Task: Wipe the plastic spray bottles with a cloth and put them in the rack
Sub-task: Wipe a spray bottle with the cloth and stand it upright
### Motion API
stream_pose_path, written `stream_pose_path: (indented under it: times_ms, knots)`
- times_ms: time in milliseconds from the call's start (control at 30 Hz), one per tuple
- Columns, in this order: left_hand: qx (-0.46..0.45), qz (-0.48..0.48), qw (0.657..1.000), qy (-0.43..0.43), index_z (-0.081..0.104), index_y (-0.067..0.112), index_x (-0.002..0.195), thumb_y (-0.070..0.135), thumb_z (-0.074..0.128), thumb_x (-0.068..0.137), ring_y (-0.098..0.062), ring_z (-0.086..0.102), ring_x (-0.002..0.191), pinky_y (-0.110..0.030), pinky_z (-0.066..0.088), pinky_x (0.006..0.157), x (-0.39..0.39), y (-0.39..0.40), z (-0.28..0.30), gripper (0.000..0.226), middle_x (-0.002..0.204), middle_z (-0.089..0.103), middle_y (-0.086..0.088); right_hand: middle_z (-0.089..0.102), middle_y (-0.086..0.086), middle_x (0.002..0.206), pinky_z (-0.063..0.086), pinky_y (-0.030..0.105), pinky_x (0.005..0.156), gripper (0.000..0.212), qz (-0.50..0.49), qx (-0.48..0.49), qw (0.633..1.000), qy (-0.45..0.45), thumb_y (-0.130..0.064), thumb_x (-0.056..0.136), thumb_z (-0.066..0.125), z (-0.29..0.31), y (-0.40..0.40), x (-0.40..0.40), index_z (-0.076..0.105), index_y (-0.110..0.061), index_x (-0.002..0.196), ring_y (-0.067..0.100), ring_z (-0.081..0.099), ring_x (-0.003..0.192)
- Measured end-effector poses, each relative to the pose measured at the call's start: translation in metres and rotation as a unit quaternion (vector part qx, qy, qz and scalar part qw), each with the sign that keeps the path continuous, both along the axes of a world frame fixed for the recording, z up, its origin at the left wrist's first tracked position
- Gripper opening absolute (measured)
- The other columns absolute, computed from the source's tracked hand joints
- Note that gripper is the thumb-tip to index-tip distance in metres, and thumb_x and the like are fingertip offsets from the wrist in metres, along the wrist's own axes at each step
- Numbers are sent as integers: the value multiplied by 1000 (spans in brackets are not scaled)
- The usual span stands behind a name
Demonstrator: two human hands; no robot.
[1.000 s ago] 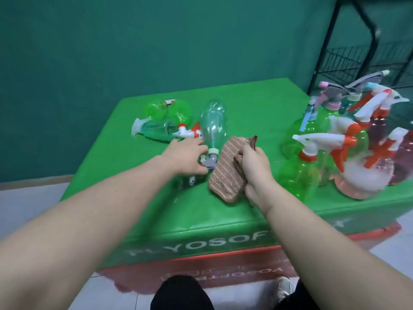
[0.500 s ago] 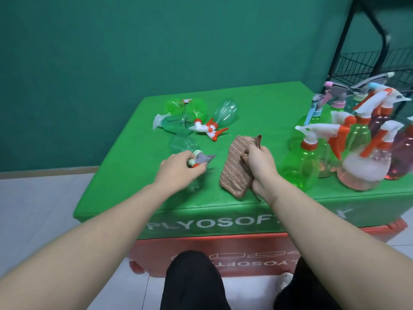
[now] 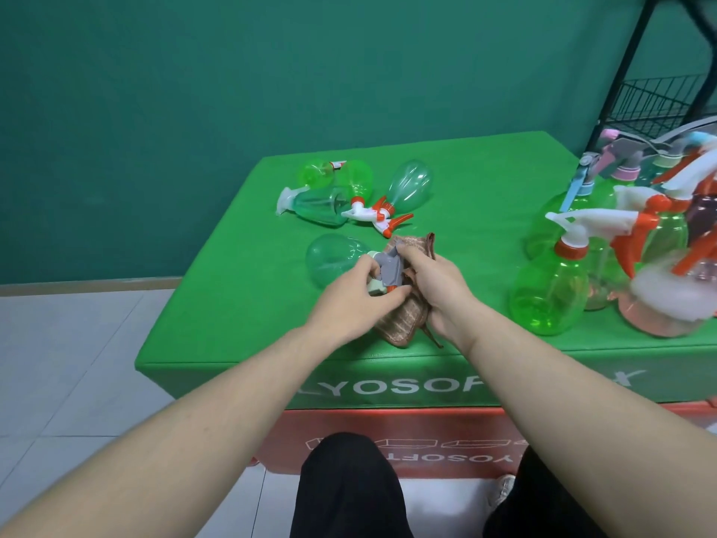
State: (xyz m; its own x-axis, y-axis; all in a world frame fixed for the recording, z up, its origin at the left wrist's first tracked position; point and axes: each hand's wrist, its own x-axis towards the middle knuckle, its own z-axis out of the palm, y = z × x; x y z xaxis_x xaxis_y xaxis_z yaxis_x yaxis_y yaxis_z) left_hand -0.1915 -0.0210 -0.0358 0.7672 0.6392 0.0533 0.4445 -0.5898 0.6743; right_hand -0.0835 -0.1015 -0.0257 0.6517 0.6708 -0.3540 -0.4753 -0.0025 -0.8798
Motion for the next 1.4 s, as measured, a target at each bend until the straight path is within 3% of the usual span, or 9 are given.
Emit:
stream_pose_path:
  times_ms: [100, 300, 433, 533, 667, 767, 967, 1267, 1400]
  knots:
    - [17, -6, 1000, -2, 51, 31, 106, 57, 70, 87, -6, 61, 86, -31, 49, 72, 0, 1, -2, 37, 101, 64, 16, 76, 15, 95, 62, 39, 73, 18, 6, -4, 1000, -15, -17, 92, 73, -2, -1, 3, 69, -5, 104, 23, 71, 70]
    - [30, -44, 999, 6, 56, 32, 98, 74, 60, 80, -9, 60, 82, -37, 51, 77, -3, 7, -2, 46, 94, 63, 11, 72, 12, 78, 58, 29, 58, 3, -4, -18, 999, -41, -5, 90, 69, -3, -3, 9, 68, -7, 89, 19, 66, 59]
    - [52, -9, 995, -86, 56, 28, 98, 44, 63, 95, -10, 49, 71, -37, 45, 68, -7, 20, -2, 17, 88, 58, 1, 72, 13, 77, 60, 33, 58, 8, 25, -15, 999, -28, -6, 90, 71, 0, -10, 13, 65, -5, 94, 20, 68, 57]
    - [146, -19, 983, -107, 58, 25, 101, 23, 66, 94, -13, 44, 75, -34, 41, 74, -11, 36, -1, 11, 91, 46, 11, 72, 14, 74, 61, 33, 55, 10, 29, -3, 999, -22, -4, 91, 70, 2, -14, 16, 62, -3, 97, 22, 70, 56]
    - [268, -91, 959, 11, 52, 29, 135, 36, 73, 82, -18, 34, 134, -47, 19, 117, -15, 60, 1, 57, 142, 39, 2, 73, 14, 71, 58, 30, 50, 9, 36, -1, 999, -34, -4, 92, 69, 4, -17, 20, 62, -3, 98, 23, 69, 55]
    - [318, -138, 929, 133, 27, 39, 155, 45, 75, 81, -19, 10, 154, -52, 0, 124, -12, 71, 7, 87, 167, 13, 2, 75, 15, 78, 60, 32, 56, 9, 49, -6, 997, -59, -4, 90, 70, 2, -16, 20, 64, -4, 97, 25, 70, 61]
    - [328, -125, 917, 188, 31, 37, 155, 53, 77, 80, -19, 40, 136, -43, 39, 111, -8, 80, 13, 89, 151, 43, 5, 77, 12, 82, 61, 31, 60, 12, 63, 5, 995, -74, -13, 91, 73, -2, -12, 18, 68, -8, 100, 23, 72, 64]
    - [260, -63, 955, 128, 42, 27, 149, 54, 80, 78, -16, 50, 112, -32, 47, 93, -63, 97, 5, 85, 141, 44, 1, 75, 2, 77, 62, 33, 67, 11, 37, 10, 999, -15, -21, 104, 54, -7, -6, 22, 63, -15, 108, 17, 71, 67]
    - [307, -53, 939, 146, 41, 29, 148, 62, 75, 78, -19, 48, 126, -37, 46, 102, -74, 96, 8, 85, 145, 49, 3, 74, 3, 86, 60, 37, 78, 14, 51, 3, 997, -55, -20, 106, 50, -7, 3, 15, 61, -17, 114, 17, 70, 74]
